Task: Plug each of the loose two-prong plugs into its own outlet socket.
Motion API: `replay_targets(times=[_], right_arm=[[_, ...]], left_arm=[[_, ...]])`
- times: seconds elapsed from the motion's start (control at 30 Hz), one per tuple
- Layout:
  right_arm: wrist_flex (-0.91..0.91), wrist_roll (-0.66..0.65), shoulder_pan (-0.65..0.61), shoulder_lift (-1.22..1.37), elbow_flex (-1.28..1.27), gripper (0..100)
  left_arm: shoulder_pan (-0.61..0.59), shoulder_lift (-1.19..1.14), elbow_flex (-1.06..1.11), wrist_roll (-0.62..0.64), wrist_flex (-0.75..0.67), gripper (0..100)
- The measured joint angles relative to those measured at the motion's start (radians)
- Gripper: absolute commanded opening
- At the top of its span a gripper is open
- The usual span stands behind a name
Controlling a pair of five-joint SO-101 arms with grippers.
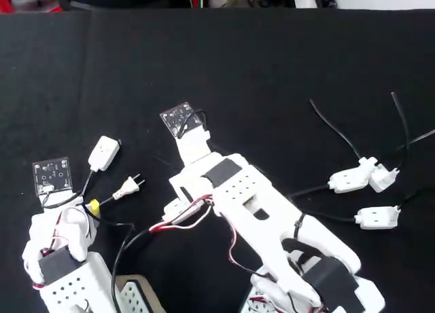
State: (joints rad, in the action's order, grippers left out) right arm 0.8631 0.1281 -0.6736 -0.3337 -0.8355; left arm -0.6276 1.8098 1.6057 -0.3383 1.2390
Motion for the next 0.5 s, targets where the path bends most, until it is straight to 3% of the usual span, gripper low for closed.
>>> replay_targets(times=[0.5], right_arm=[[0.086, 0.048, 0.0, -0.017, 0.002, 1.1]], left_arm=[[0.0, 0.0, 0.002, 0.0, 0.0, 27]])
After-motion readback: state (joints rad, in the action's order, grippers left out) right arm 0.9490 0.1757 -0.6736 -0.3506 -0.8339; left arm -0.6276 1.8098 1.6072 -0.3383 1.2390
